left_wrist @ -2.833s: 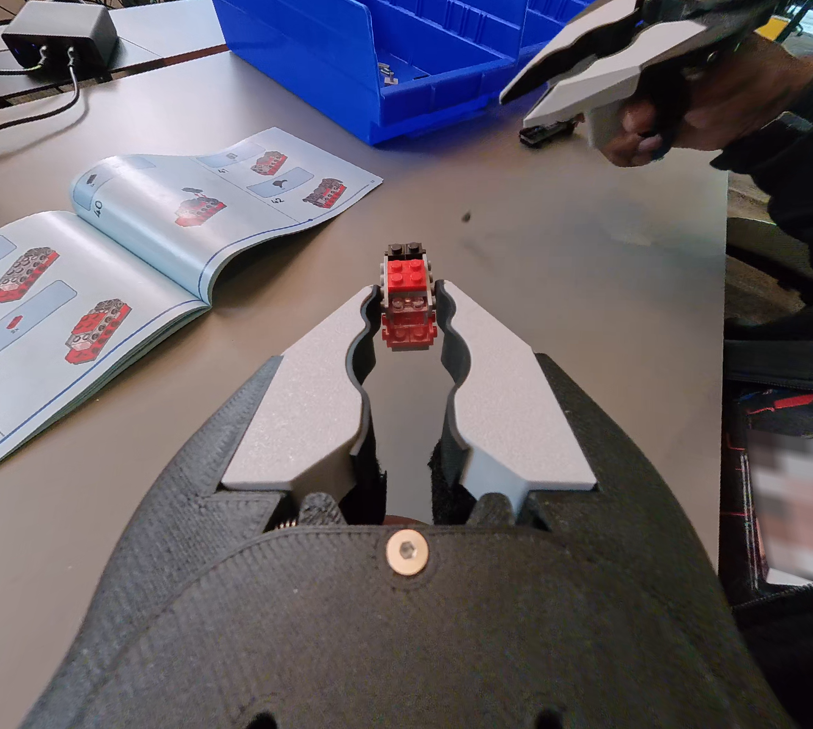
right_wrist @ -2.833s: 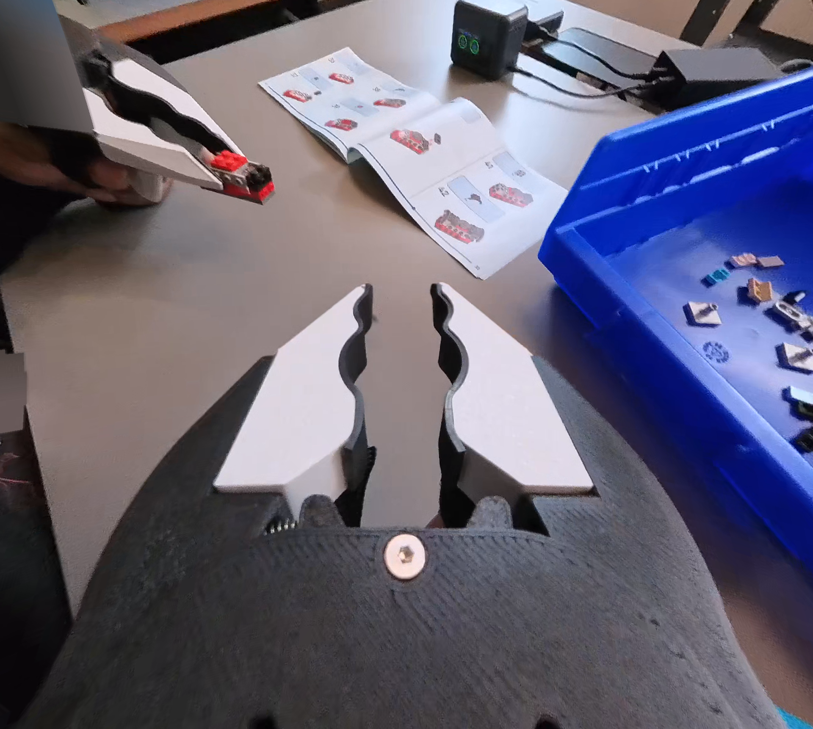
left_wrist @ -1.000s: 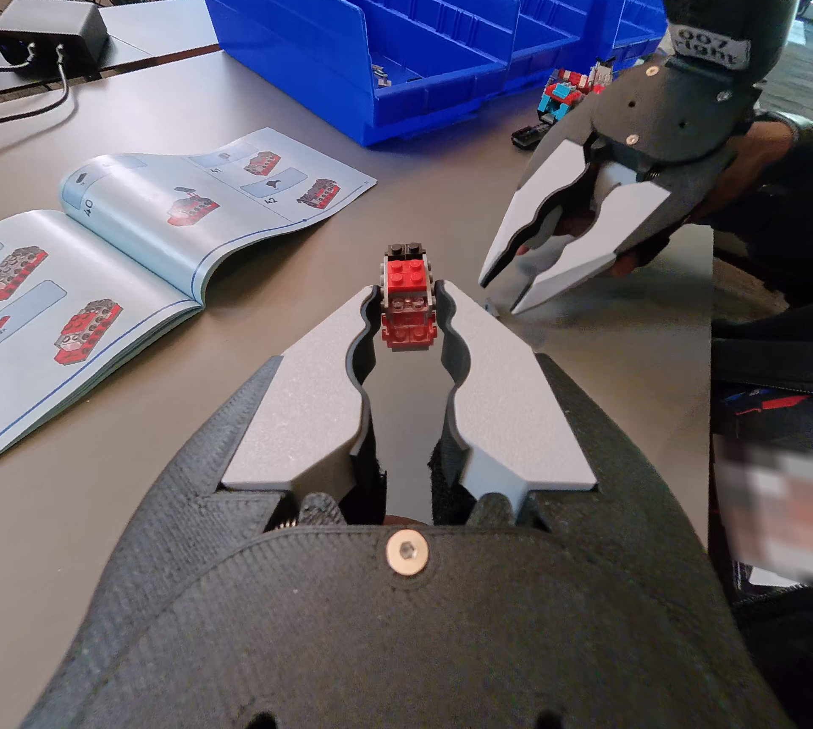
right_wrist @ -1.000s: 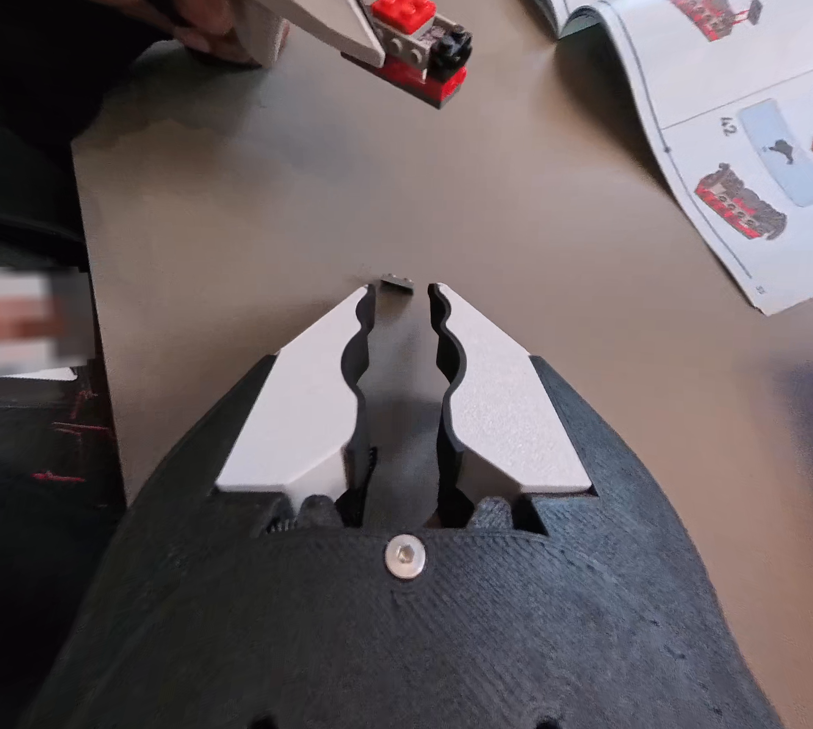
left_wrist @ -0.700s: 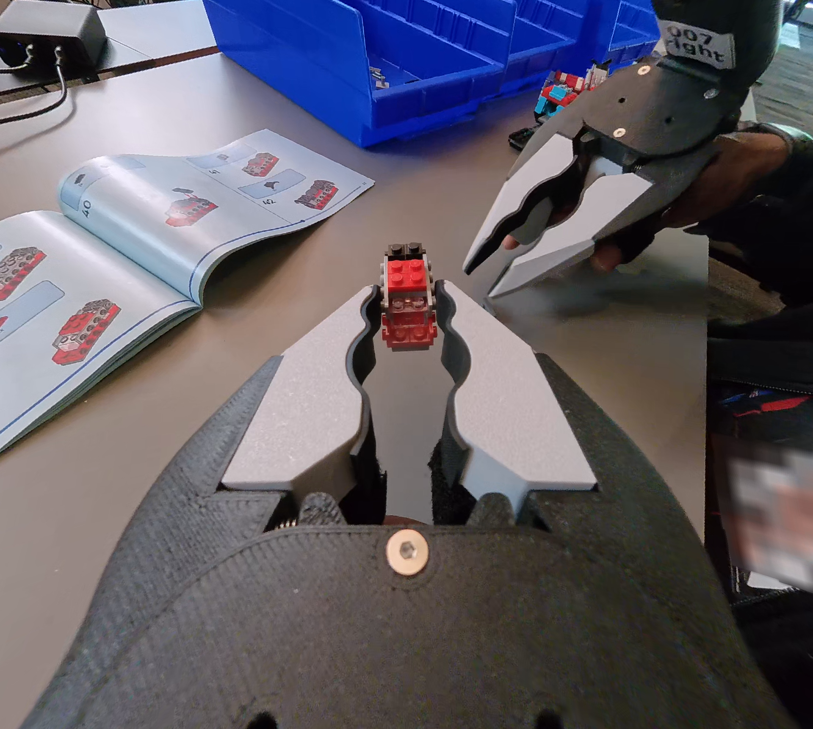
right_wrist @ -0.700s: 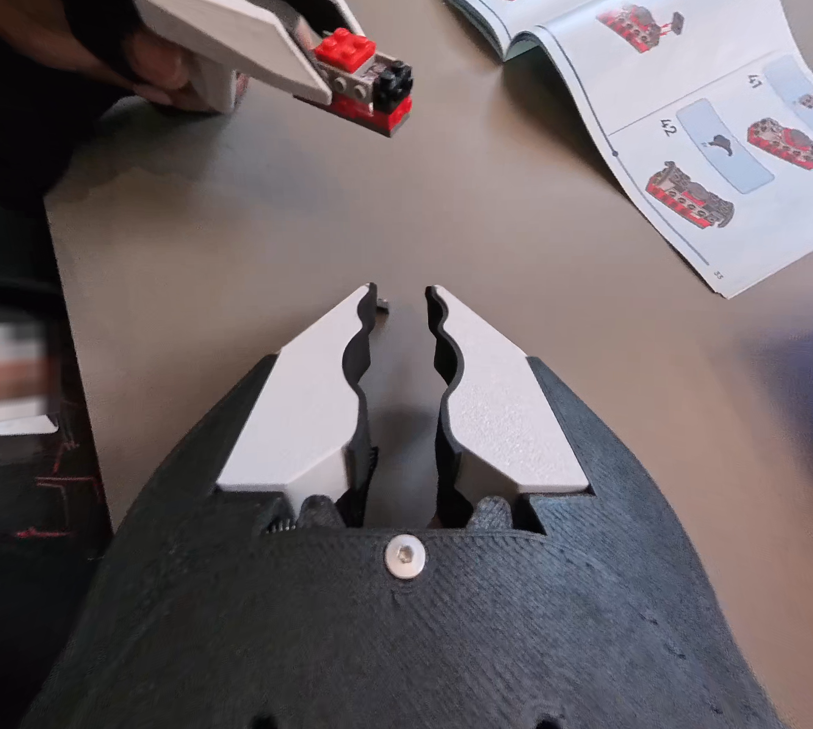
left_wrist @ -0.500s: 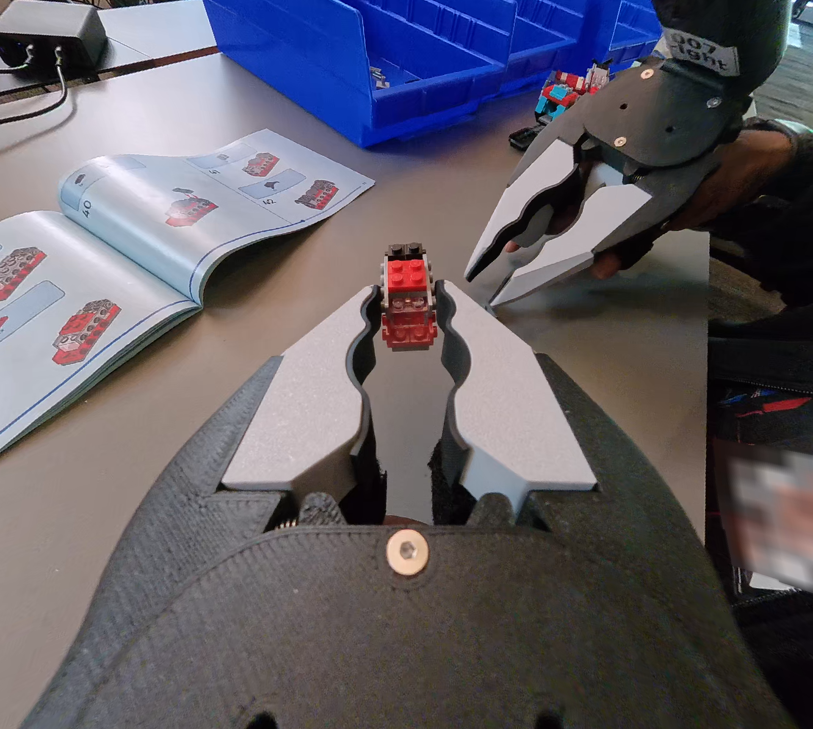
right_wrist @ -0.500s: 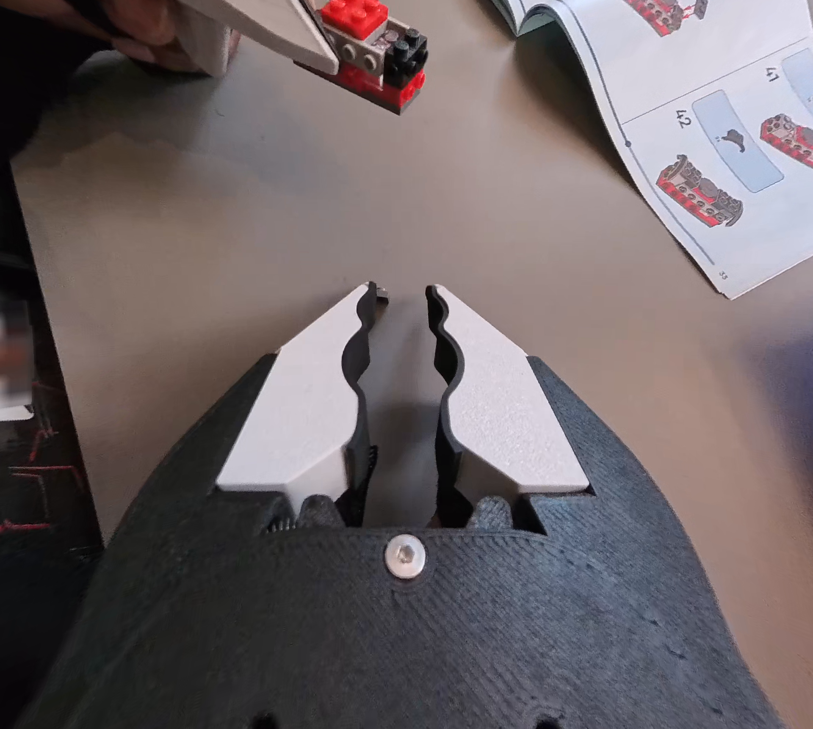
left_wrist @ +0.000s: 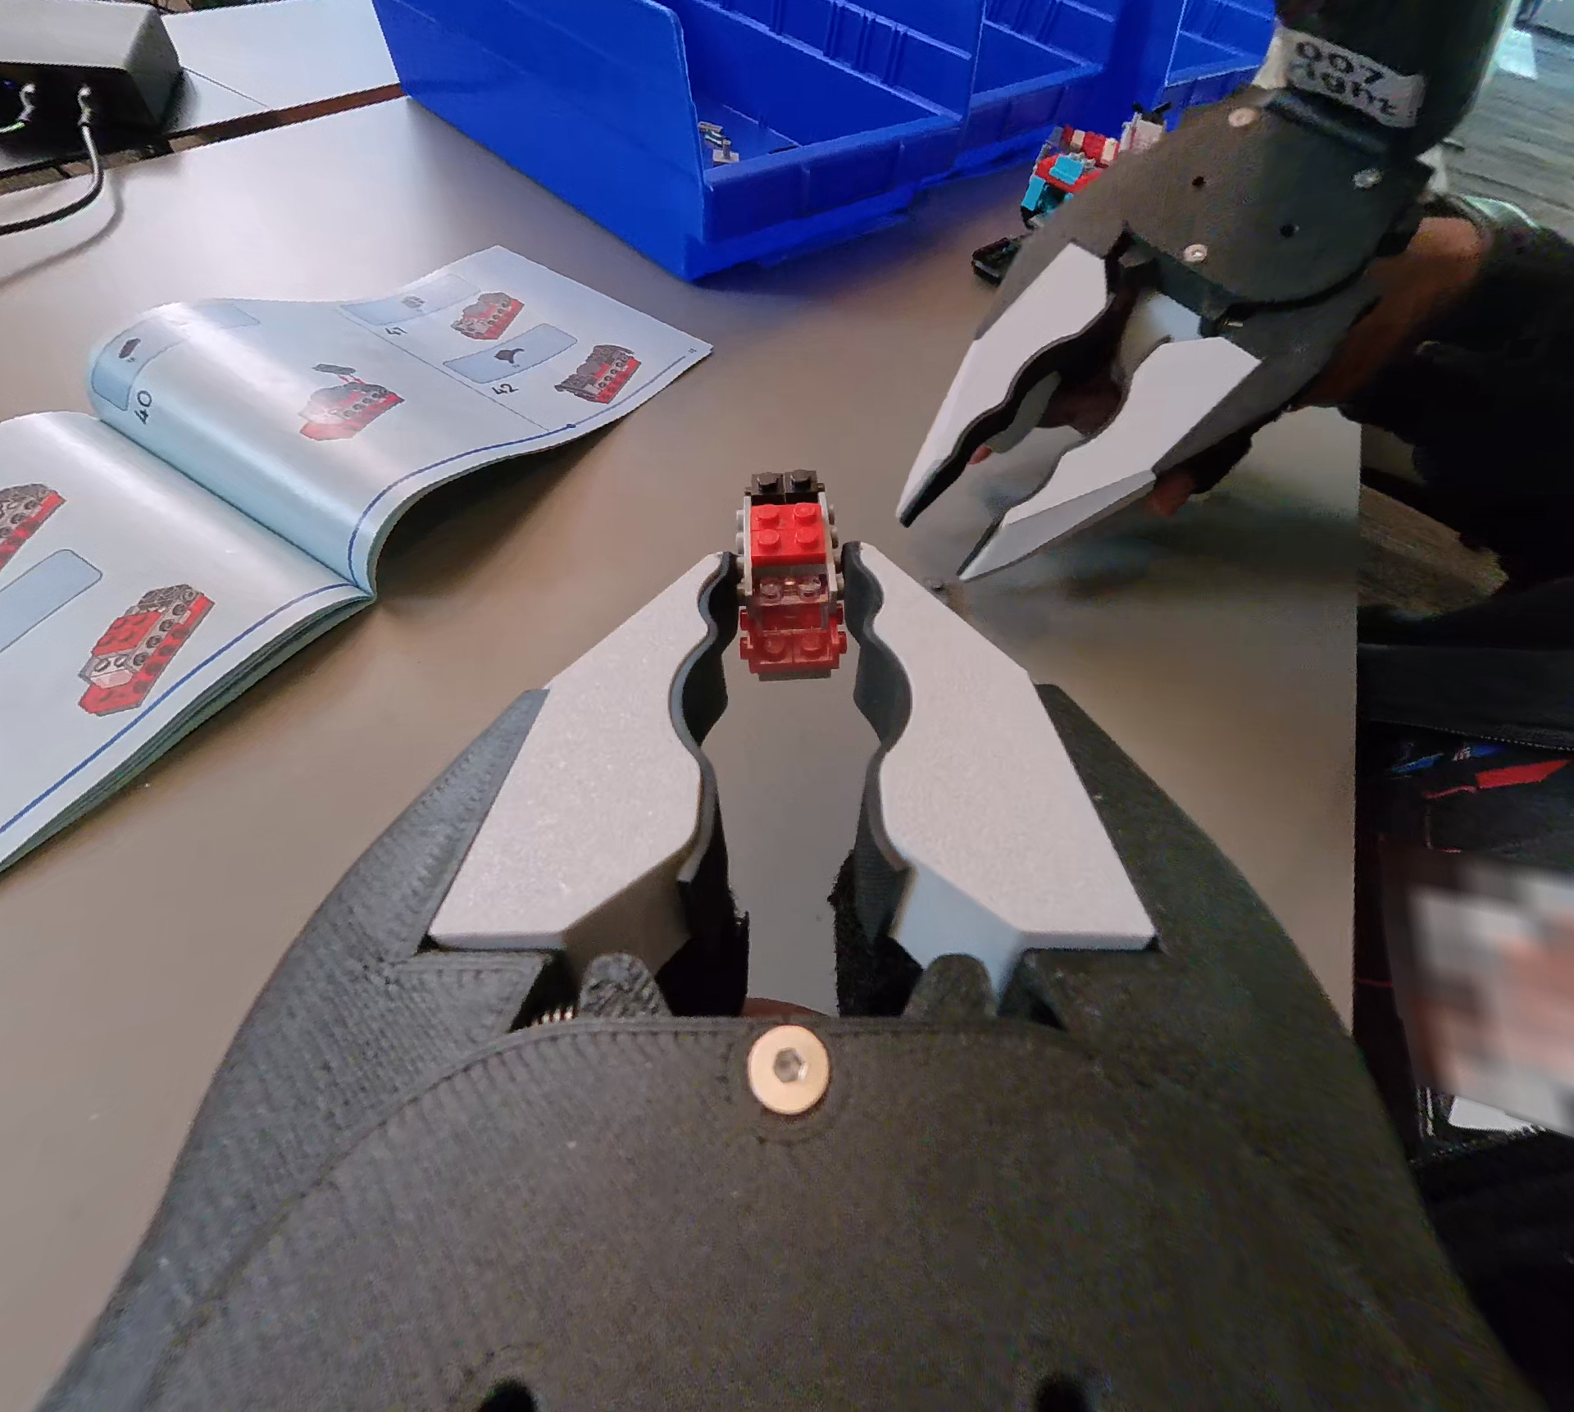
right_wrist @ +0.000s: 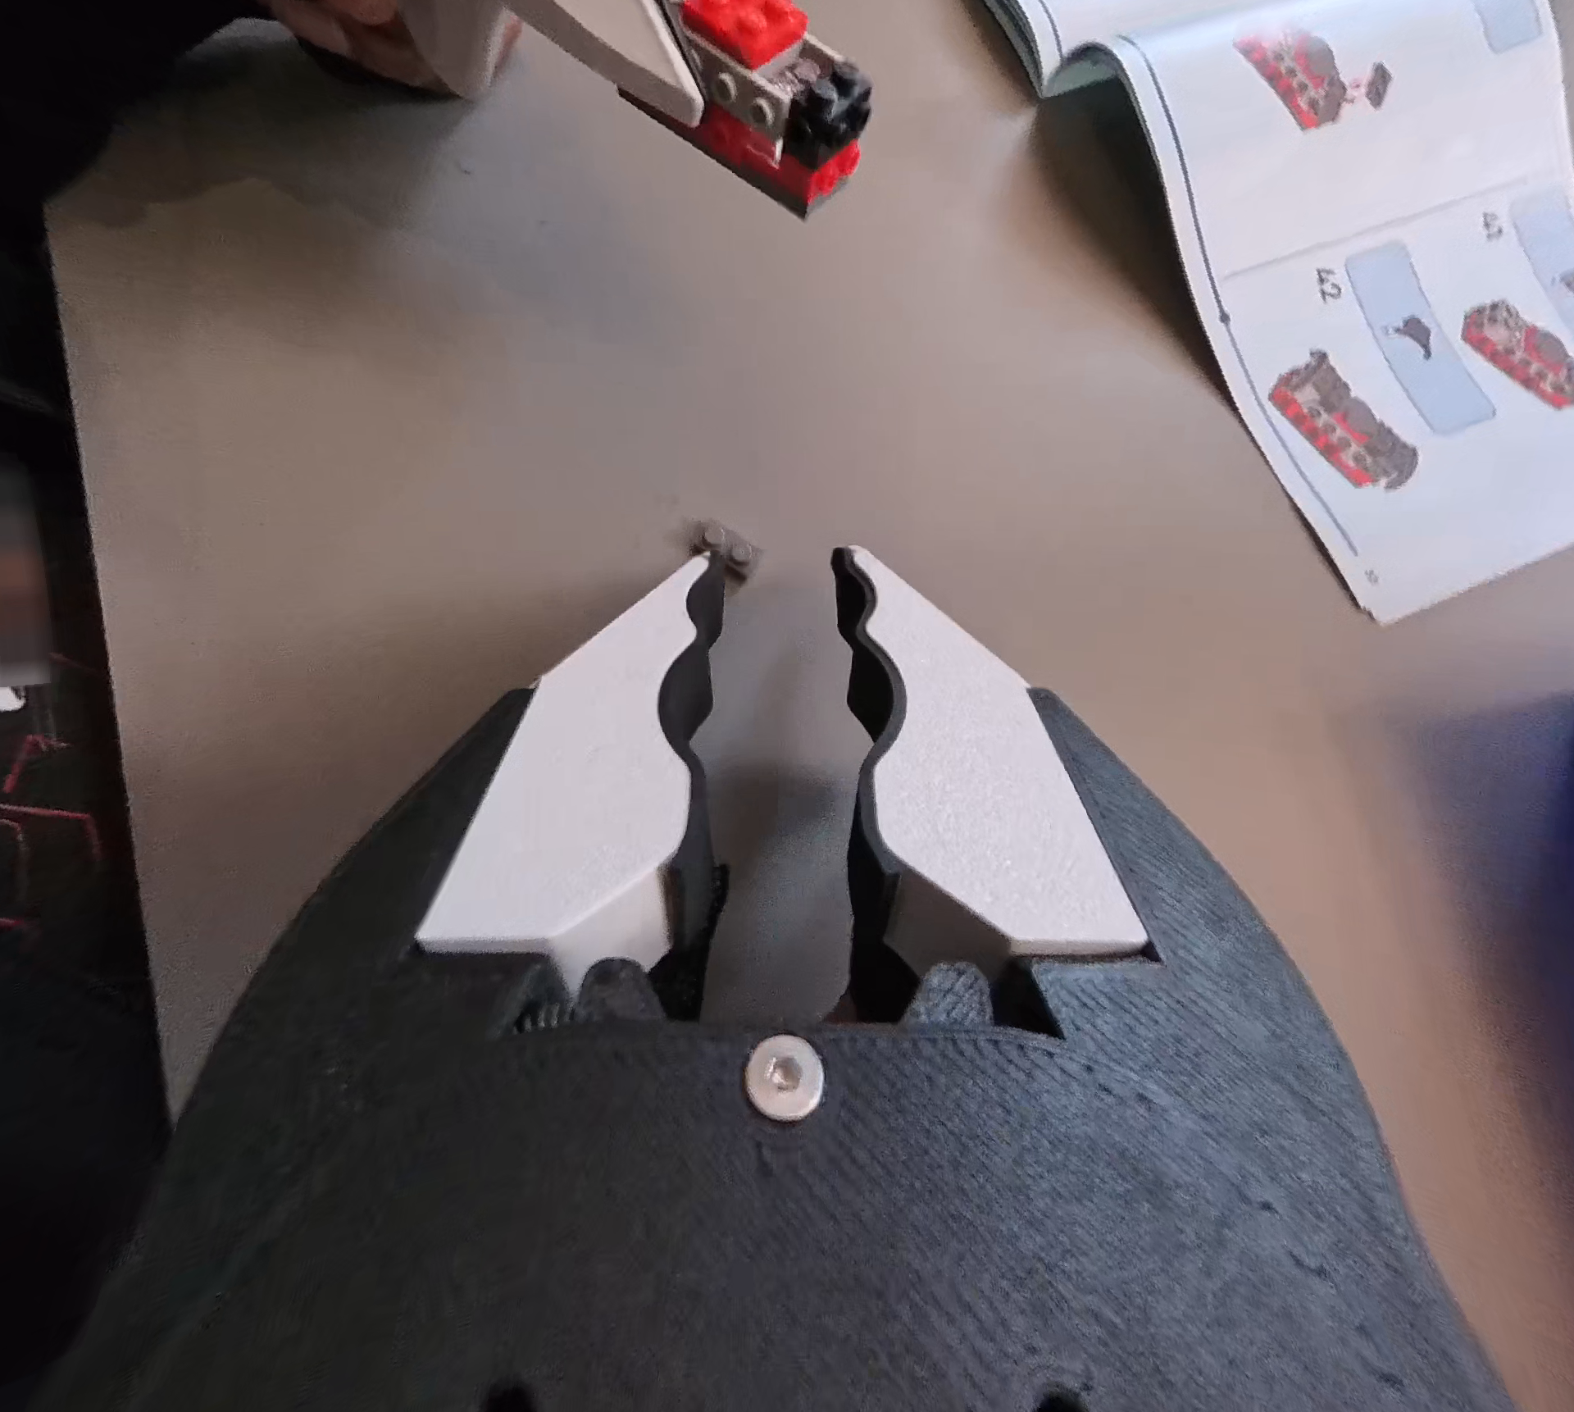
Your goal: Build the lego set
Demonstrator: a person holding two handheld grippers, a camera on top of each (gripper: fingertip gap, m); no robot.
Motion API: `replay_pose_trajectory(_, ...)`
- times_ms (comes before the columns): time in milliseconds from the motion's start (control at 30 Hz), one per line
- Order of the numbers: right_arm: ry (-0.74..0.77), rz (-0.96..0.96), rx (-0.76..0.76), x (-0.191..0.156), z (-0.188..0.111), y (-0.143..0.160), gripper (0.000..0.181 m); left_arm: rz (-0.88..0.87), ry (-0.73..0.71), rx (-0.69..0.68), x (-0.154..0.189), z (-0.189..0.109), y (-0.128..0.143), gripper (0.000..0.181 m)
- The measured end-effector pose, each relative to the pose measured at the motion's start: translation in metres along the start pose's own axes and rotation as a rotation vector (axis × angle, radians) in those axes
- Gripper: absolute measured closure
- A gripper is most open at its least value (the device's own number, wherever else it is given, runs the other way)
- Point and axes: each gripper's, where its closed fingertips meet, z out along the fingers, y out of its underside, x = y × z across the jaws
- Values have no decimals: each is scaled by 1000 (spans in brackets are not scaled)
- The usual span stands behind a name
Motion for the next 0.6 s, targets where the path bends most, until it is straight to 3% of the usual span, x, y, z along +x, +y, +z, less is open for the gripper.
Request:
replay_pose_trajectory(133, -56, -65, -47, 1, 8, 3, 154, 4, 22, -4, 5, 0, 1, 156)
replay_pose_trajectory(333, 29, -65, -55, 7, 14, -2, 157, -1, 34, 2, 7, -2, 1, 157)
replay_pose_trajectory(600, 8, -3, -52, -15, 13, -1, 159, -5, 34, 11, 7, -3, 0, 157)
